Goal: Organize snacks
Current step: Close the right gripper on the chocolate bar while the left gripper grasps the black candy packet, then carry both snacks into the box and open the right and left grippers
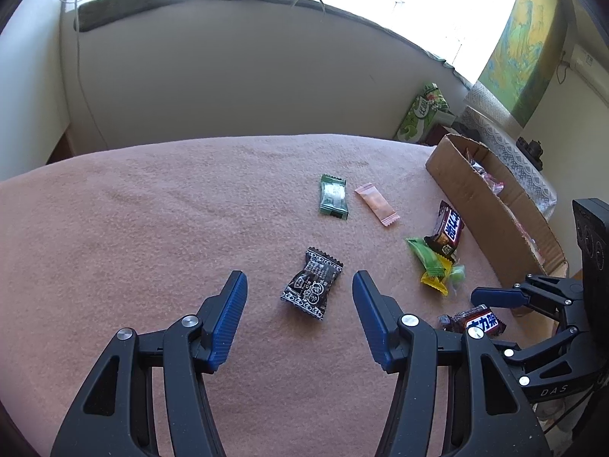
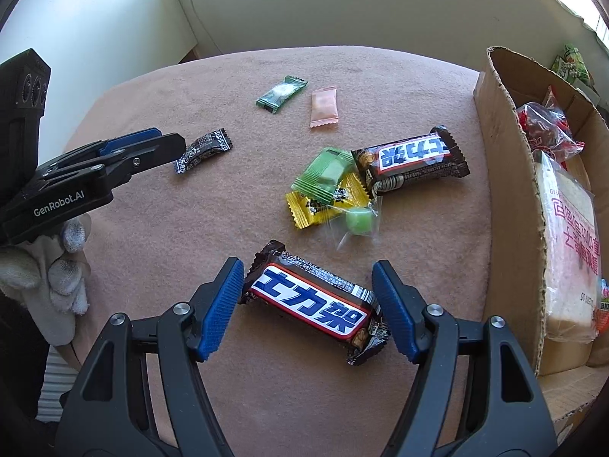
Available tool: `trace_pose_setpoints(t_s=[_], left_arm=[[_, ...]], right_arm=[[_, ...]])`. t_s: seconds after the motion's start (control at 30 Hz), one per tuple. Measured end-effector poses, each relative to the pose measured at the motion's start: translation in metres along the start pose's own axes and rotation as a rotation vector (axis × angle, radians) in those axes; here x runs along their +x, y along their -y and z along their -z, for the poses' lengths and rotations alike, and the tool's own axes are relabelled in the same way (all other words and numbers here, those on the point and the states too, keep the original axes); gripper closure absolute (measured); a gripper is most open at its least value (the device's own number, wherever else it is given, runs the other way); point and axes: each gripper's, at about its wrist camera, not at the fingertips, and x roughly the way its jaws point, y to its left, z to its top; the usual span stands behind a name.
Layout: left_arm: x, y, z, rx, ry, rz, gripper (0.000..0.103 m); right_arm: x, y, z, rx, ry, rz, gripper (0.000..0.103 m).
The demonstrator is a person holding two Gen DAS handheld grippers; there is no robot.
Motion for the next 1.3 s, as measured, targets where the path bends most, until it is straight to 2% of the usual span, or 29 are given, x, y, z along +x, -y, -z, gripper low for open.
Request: trace_pose_setpoints(t_s=[0.27, 0.33, 0.5, 0.53, 0.73, 0.8, 1.1, 1.3], left_arm=[[0.017, 0.018, -0.001, 0.110, -0.025, -0.056, 0.047], [0.022, 0.022, -0.002, 0.138, -0.038, -0.067, 0.050], [0.030, 0.024, -0.003, 0.165, -0.053, -0.111, 0.076], [0.030, 0.024, -0.003, 0.169, -0.053, -0.115, 0.078], [0.030, 0.025, -0.002, 0.173, -0.050, -0.126, 0.079], [0.030, 0.025, -0.003, 0.171, -0.047, -0.131, 0.079], [0.024, 0.017, -0.003, 0.124, -0.037, -0.123, 0.080], [0.014, 0.020, -0.003, 0.114, -0.017, -0.121, 0.080]], right_arm=[[-0.002, -0.010, 0.007, -0.087, -0.023, 0.000, 0.030], [-0.004, -0.011, 0.008, -0.096, -0.023, -0.011, 0.030], [-0.003, -0.016, 0.009, -0.165, -0.048, 0.000, 0.030], [-0.004, -0.017, 0.009, -0.181, -0.052, -0.001, 0.030], [-0.004, -0.022, 0.014, -0.267, -0.074, 0.011, 0.031], [-0.003, -0.024, 0.015, -0.278, -0.081, 0.018, 0.041], [-0.011, -0.015, 0.025, -0.212, -0.038, 0.021, 0.053], [-0.022, -0.007, 0.031, -0.157, 0.009, 0.023, 0.055]])
